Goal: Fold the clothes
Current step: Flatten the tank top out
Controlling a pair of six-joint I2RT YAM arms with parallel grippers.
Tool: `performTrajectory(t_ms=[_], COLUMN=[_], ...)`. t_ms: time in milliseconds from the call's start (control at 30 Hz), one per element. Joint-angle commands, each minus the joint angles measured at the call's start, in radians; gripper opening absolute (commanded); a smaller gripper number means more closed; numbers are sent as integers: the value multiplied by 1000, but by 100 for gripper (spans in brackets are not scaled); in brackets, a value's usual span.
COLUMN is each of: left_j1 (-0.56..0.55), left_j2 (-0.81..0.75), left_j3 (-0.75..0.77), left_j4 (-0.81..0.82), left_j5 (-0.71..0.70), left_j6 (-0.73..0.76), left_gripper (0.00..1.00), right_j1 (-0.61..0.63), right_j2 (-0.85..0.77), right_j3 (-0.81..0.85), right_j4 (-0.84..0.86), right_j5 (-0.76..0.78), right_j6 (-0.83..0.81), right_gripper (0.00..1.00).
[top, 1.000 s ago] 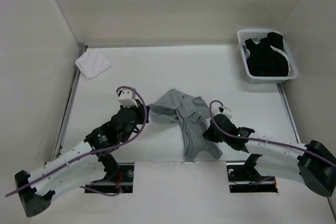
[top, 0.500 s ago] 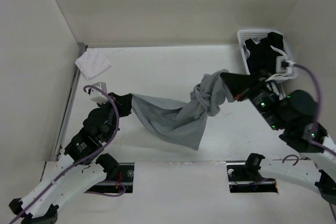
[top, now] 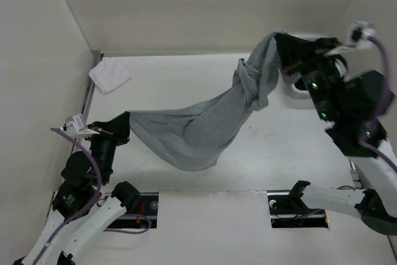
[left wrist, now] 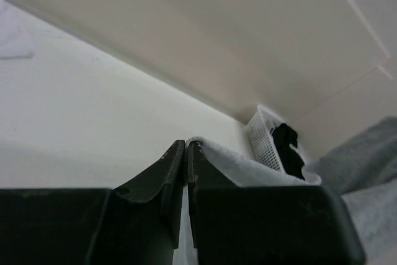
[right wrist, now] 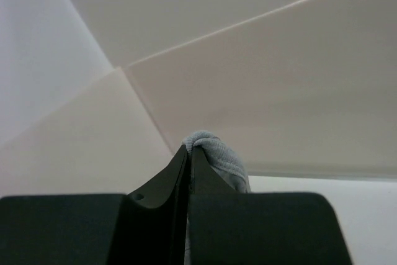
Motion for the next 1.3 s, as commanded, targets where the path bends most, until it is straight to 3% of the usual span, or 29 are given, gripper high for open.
performTrajectory(t_ms=[0,100,167,200,233,300,367,467,500,600,667,733,933,1133,1267], left_j1=[-11,-16,-17,-19,-18,-2,19,74,94,179,231,271,334,340,337], left_j2=[-2,24,76,105,123,160,180,186,185,145,113,94,91,85,87], left_j3=[-85,-164,-220,-250,-273,-317,-356,-376,-376,-363,-362,-359,-395,-426,-426], left_j4=[-86,-69,-22,12,36,87,127,142,139,107,84,60,50,53,66], left_j5=[-2,10,26,26,26,23,9,1,1,4,18,36,151,199,218], left_j6=[-78,-148,-206,-233,-251,-297,-328,-343,-342,-316,-305,-303,-296,-285,-279], left_gripper=[3,3,3,3,3,3,3,3,3,4,4,4,4,4,4], right_j1=[-207,-353,-397,-419,-431,-439,-416,-393,-387,-339,-289,-252,-149,-89,-83], right_j2=[220,527,768,896,987,1020,915,707,647,453,361,291,82,109,209], right_j3=[-5,175,406,563,670,690,469,43,-74,-493,-690,-825,-1098,-1175,-1163], right_j4=[18,21,-39,-107,-154,-183,-103,75,106,217,257,248,167,202,261], right_j5=[-288,-421,-431,-424,-416,-415,-407,-408,-404,-399,-378,-346,-329,-330,-341], right_j6=[118,170,186,206,216,226,221,249,270,379,419,437,555,629,635], right_gripper=[2,3,7,15,29,52,61,58,52,14,9,14,44,55,54])
